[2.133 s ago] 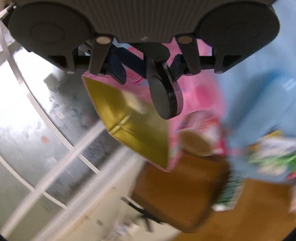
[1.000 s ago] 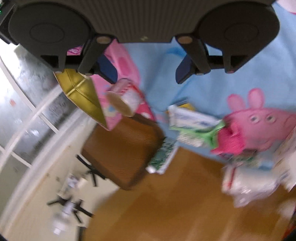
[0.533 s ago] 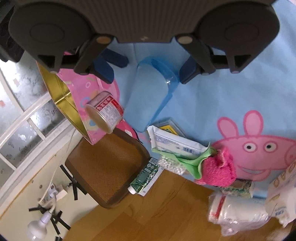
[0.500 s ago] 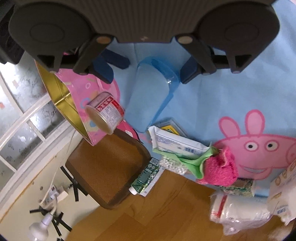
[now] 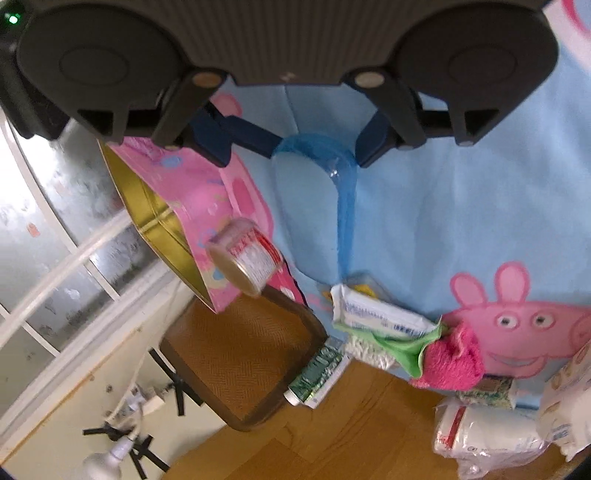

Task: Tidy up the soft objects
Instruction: 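Grasp the blue plastic case with the left tool, then carry the blue case into the pink tin and open the left tool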

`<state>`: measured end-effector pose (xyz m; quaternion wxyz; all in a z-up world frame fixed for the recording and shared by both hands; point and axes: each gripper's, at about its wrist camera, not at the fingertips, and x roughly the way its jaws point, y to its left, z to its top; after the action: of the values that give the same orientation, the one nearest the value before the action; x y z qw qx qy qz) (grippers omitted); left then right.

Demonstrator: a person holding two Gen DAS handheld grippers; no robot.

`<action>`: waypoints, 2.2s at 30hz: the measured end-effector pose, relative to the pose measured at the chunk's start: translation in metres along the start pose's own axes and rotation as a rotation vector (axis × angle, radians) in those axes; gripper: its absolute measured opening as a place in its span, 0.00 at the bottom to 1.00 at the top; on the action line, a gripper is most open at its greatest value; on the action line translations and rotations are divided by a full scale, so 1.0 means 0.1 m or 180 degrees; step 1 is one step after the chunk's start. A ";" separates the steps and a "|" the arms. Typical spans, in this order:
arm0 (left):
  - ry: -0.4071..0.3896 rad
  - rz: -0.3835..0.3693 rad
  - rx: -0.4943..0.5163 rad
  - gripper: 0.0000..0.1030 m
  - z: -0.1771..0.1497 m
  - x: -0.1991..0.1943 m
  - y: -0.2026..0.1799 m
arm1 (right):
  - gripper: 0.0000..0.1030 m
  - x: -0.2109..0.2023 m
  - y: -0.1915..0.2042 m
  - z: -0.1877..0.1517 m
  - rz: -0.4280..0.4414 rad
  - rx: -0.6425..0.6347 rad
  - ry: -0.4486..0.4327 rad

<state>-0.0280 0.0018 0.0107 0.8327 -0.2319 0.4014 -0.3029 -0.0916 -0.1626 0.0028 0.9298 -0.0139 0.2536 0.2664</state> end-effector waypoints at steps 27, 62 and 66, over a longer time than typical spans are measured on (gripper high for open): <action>0.0209 0.0254 -0.0099 0.88 0.00 0.00 -0.08 | 0.82 -0.29 0.03 -0.30 -0.0167 0.0071 -0.0039; 0.0304 -0.0242 0.1295 0.63 0.30 1.59 -2.04 | 0.65 -1.26 -1.61 -0.44 -0.1746 0.1069 -0.1183; 0.0162 -0.0293 0.1164 0.65 0.36 1.20 -1.72 | 0.65 -1.29 -1.51 -0.46 -0.1726 0.1057 -0.1257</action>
<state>0.0055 -0.1980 0.0765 0.8359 -0.0871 0.3495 -0.4143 -0.1311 -0.3629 0.0079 0.9872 0.1220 0.0962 -0.0367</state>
